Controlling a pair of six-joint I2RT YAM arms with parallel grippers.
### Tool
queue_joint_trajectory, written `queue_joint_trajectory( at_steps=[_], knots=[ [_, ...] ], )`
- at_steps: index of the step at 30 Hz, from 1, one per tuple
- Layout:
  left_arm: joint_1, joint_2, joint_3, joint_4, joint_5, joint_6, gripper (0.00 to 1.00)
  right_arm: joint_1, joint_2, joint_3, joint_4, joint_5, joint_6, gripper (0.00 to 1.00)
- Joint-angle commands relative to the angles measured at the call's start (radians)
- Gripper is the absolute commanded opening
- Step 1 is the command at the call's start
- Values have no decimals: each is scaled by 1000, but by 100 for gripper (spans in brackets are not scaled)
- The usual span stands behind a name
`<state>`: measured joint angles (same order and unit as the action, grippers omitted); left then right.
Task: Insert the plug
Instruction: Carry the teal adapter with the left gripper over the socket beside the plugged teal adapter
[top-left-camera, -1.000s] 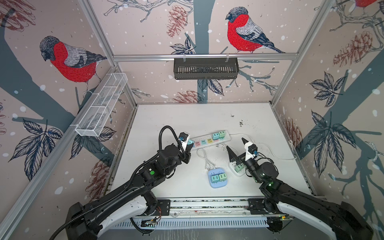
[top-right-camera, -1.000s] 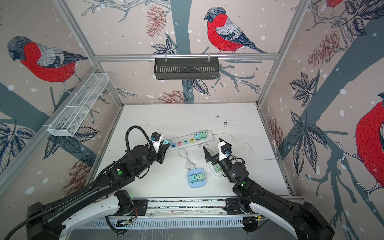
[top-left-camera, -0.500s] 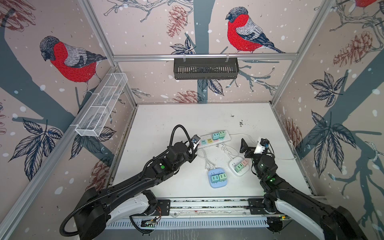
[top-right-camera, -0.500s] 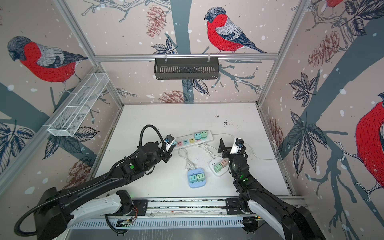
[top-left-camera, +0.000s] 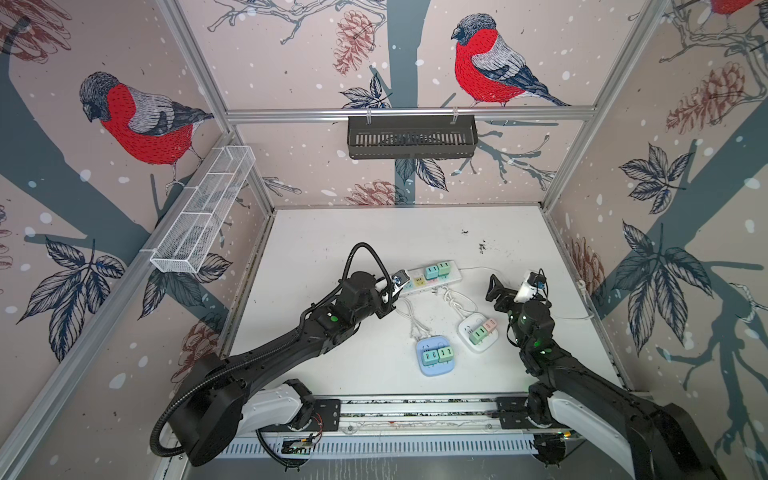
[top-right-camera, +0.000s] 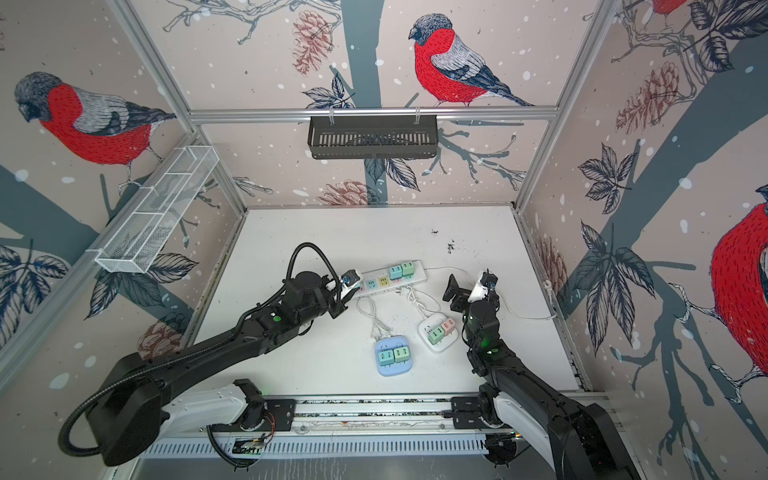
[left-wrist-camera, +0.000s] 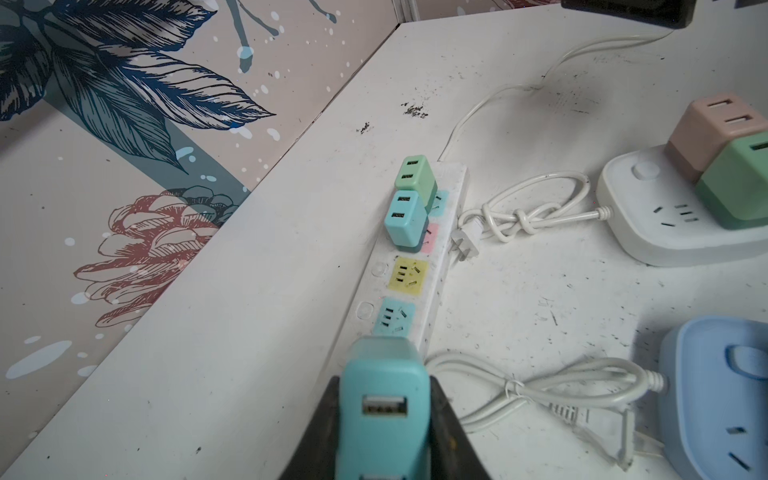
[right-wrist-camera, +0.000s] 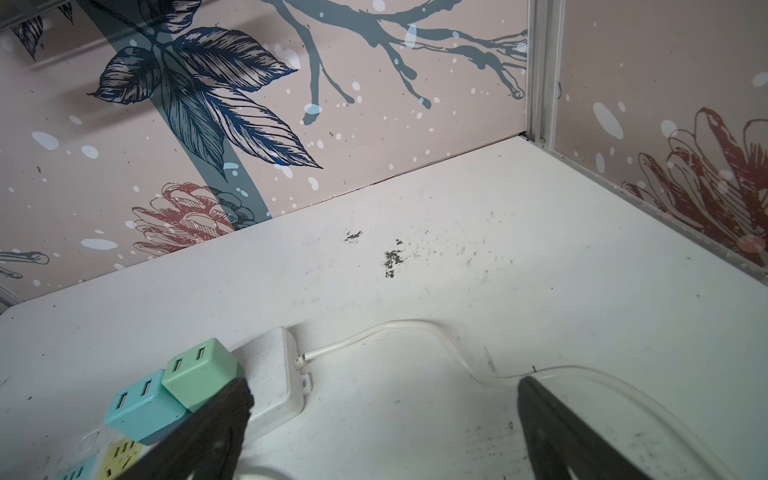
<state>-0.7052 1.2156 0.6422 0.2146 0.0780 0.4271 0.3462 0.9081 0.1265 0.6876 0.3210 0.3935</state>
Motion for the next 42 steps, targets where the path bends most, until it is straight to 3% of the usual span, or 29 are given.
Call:
queue_joint_trajectory(
  at_steps=[1, 6, 34, 42],
  knots=[
    [32, 39, 18, 59, 89, 38, 0, 0, 1, 5, 20, -9, 14, 100],
    [73, 110, 47, 87, 146, 33, 0, -1, -14, -7, 35, -6, 12, 100],
    [89, 505, 386, -63, 171, 137, 0, -1, 170, 99, 37, -11, -11, 100],
    [89, 621, 533, -198, 262, 157, 0, -3, 166, 96, 46, -17, -14, 100]
  ],
)
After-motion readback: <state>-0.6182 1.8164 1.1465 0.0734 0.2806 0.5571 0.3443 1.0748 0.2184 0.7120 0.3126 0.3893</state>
